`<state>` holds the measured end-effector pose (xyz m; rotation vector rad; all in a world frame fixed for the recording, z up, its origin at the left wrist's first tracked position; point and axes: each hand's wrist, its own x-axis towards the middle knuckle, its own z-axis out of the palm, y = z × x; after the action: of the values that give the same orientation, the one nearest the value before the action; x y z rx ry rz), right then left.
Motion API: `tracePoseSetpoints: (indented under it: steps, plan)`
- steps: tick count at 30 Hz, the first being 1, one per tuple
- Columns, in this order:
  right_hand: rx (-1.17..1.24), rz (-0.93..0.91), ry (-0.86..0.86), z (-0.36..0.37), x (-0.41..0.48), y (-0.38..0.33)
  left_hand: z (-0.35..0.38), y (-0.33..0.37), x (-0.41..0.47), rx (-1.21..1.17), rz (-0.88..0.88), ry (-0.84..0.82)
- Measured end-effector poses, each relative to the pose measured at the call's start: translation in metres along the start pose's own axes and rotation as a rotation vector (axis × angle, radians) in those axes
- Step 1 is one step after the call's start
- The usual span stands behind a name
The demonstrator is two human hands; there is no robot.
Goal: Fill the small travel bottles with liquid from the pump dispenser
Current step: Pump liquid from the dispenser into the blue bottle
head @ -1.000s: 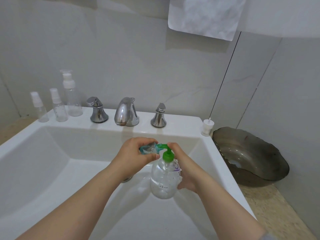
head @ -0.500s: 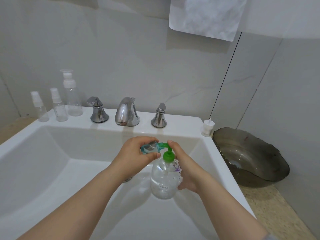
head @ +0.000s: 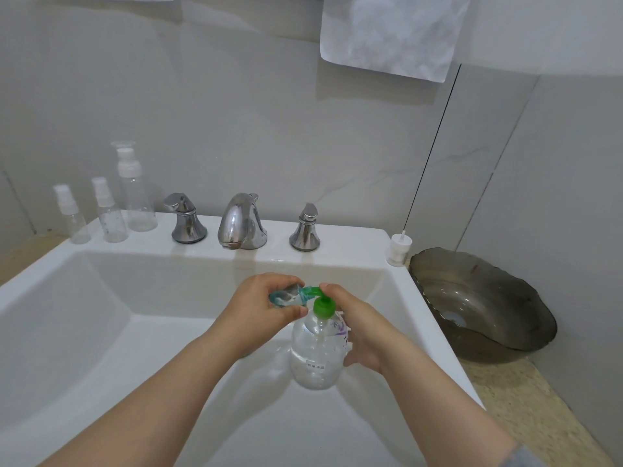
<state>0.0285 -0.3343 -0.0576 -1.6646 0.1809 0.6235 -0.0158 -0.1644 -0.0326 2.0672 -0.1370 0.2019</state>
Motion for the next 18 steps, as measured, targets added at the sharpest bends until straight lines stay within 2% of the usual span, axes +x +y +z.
tracePoseSetpoints:
  steps: [18]
  plan:
    - [-0.029,0.053,-0.035,0.0037,-0.0004,-0.0016,-0.003,0.0019,0.0022,0.007,0.029,0.042]
